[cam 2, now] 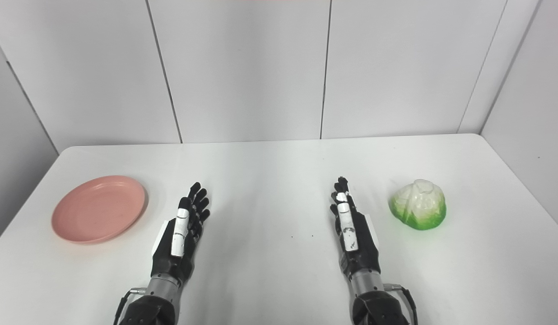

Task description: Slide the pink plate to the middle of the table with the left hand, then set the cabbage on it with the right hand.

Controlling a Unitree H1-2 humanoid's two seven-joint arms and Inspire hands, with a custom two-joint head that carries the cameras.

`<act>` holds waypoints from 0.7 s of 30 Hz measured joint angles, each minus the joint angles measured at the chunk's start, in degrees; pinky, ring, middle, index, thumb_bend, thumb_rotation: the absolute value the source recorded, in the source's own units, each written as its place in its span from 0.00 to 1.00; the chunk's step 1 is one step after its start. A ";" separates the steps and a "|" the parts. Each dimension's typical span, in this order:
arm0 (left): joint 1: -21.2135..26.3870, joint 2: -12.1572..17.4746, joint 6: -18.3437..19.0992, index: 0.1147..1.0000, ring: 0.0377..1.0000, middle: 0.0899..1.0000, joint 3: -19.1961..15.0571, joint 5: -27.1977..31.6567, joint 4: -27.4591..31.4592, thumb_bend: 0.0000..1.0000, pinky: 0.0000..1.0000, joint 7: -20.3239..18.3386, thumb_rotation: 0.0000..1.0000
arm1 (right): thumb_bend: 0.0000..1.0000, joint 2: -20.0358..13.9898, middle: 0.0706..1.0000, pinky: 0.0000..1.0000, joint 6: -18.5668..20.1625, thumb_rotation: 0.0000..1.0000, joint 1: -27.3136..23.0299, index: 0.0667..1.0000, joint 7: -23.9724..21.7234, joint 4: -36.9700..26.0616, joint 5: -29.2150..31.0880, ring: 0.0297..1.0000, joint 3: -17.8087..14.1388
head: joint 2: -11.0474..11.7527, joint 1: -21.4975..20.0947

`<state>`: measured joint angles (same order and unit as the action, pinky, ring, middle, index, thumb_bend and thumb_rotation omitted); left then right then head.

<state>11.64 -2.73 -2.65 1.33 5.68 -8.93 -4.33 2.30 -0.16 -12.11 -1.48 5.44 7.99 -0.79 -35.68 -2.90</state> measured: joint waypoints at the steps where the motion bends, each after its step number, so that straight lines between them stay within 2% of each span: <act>1: 0.00 0.00 0.01 1.00 1.00 1.00 0.01 -0.13 0.00 0.75 1.00 0.08 1.00 | 0.68 0.00 1.00 1.00 0.00 0.99 0.00 1.00 0.00 0.00 0.01 1.00 0.00 | 0.00 0.00; 16: 0.00 0.12 0.02 1.00 1.00 1.00 0.04 -0.55 0.00 0.75 1.00 0.26 1.00 | 0.68 -0.11 1.00 1.00 0.40 0.99 0.03 1.00 0.00 -0.38 -0.34 1.00 0.16 | 0.44 0.70; 18: 0.00 0.12 0.01 1.00 1.00 1.00 0.10 -0.61 0.00 0.75 1.00 0.26 1.00 | 0.69 -0.37 1.00 1.00 0.50 1.00 0.09 1.00 -0.12 -0.51 -0.53 1.00 0.45 | 1.49 4.46; 19: 0.00 0.11 0.01 1.00 1.00 1.00 0.19 -0.73 0.00 0.75 1.00 0.26 1.00 | 0.69 -0.52 1.00 1.00 0.56 1.00 0.15 1.00 -0.11 -0.70 -0.82 1.00 0.54 | 1.49 4.48; 20: -0.01 0.10 0.00 1.00 1.00 1.00 0.29 -0.86 -0.01 0.75 1.00 0.26 1.00 | 0.69 -0.65 1.00 1.00 0.56 1.00 0.21 1.00 -0.12 -0.81 -1.01 1.00 0.51 | 2.97 8.75; 21: -0.01 0.09 -0.01 1.00 1.00 1.00 0.41 -1.15 -0.01 0.75 1.00 0.28 1.00 | 0.68 -0.77 1.00 1.00 0.55 1.00 0.26 1.00 -0.13 -0.84 -1.11 1.00 0.47 | 2.99 8.79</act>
<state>11.63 -2.64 -2.66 1.74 4.52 -8.94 -4.06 1.53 0.40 -11.85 -1.62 4.60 6.87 -0.32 -32.70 5.89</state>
